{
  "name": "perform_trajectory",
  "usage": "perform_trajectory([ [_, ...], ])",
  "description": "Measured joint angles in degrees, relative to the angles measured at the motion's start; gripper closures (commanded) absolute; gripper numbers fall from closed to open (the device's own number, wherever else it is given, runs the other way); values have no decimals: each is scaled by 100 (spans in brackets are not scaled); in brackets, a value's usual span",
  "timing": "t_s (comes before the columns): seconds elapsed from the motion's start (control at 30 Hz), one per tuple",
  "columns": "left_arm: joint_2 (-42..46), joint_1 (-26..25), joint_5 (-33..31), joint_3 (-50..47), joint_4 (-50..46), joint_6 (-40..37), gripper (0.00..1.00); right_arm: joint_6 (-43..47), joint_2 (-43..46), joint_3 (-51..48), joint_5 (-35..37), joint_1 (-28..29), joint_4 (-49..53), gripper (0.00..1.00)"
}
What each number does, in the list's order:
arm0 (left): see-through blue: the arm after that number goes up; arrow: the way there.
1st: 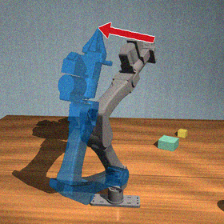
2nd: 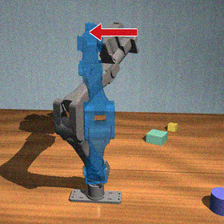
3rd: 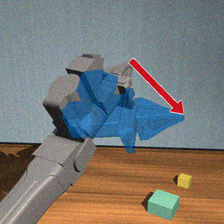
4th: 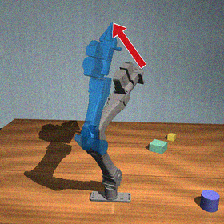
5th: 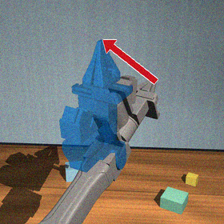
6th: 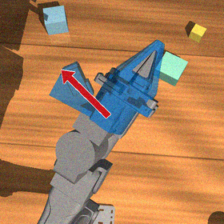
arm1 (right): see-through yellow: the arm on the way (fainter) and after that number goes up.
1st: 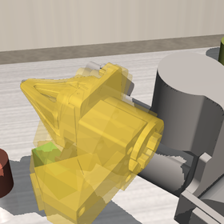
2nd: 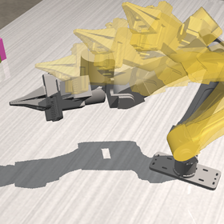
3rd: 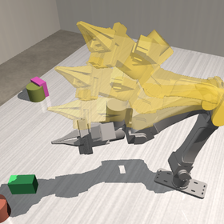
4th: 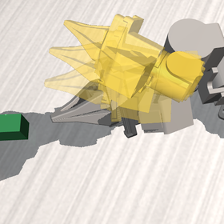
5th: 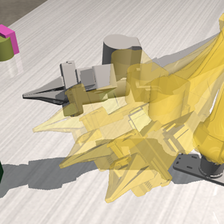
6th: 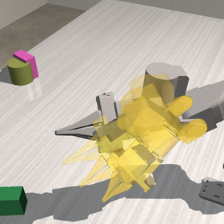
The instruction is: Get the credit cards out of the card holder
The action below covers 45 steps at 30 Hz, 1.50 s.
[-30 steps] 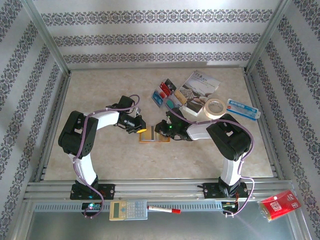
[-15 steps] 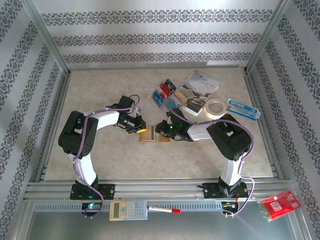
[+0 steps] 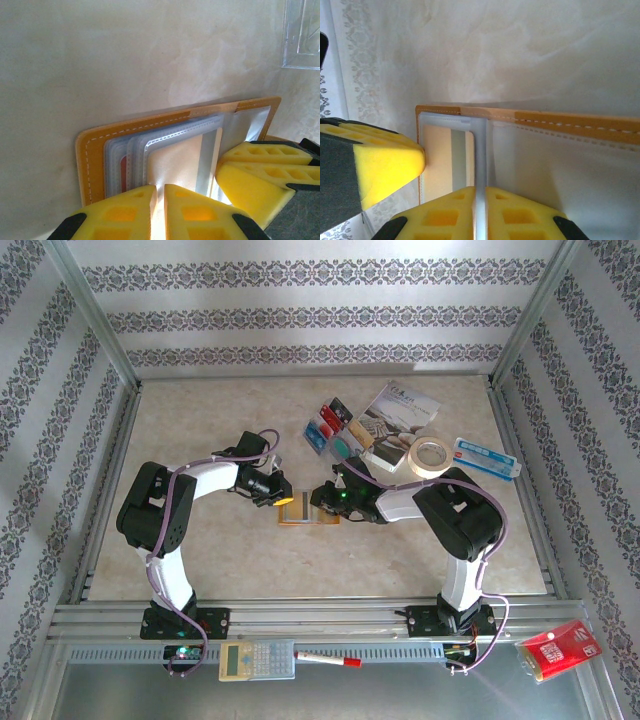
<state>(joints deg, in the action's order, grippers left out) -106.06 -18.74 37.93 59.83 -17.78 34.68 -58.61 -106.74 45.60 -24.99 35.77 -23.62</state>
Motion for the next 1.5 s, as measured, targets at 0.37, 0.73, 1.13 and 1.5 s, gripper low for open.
perform_trajectory([
  [0.37, 0, 2, 39, 0, 15, 2, 84, 2, -111, 92, -138, -4, -20, 88],
  [0.73, 7, 7, 109, 37, 17, 44, 74, 4, -131, 92, -168, -33, -61, 95],
  [1.13, 260, 0, 118, 83, -162, 177, 78, 44, -74, -42, -127, -44, -197, 97],
  [1.5, 129, -7, 50, -37, -205, 190, 80, 46, -42, -55, -28, -44, -155, 97],
])
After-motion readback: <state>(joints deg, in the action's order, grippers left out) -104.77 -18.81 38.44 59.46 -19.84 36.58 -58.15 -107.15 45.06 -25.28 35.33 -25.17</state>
